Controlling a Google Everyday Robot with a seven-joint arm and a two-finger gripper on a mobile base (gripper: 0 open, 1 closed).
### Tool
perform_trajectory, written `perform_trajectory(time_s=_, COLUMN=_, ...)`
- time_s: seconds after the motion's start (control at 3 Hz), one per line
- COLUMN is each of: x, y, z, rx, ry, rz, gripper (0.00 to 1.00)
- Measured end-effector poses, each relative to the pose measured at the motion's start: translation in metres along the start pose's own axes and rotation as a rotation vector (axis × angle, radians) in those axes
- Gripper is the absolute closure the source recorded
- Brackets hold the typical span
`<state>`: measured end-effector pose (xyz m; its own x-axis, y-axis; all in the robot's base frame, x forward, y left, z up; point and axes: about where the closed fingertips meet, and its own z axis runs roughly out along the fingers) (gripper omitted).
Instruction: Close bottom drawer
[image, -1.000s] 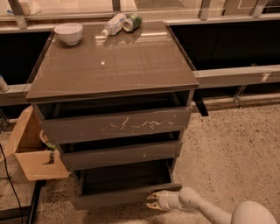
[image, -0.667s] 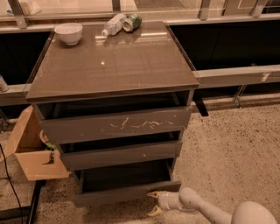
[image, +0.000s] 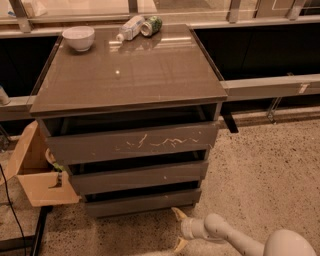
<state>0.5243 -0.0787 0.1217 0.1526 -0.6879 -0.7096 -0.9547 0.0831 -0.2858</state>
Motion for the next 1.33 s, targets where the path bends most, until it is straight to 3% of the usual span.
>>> perform_trajectory(time_s=1.33, x=-0.008, y=-0.051, z=0.024, rx=0.121, ry=-0.052, rz=-0.072, gripper=1.0)
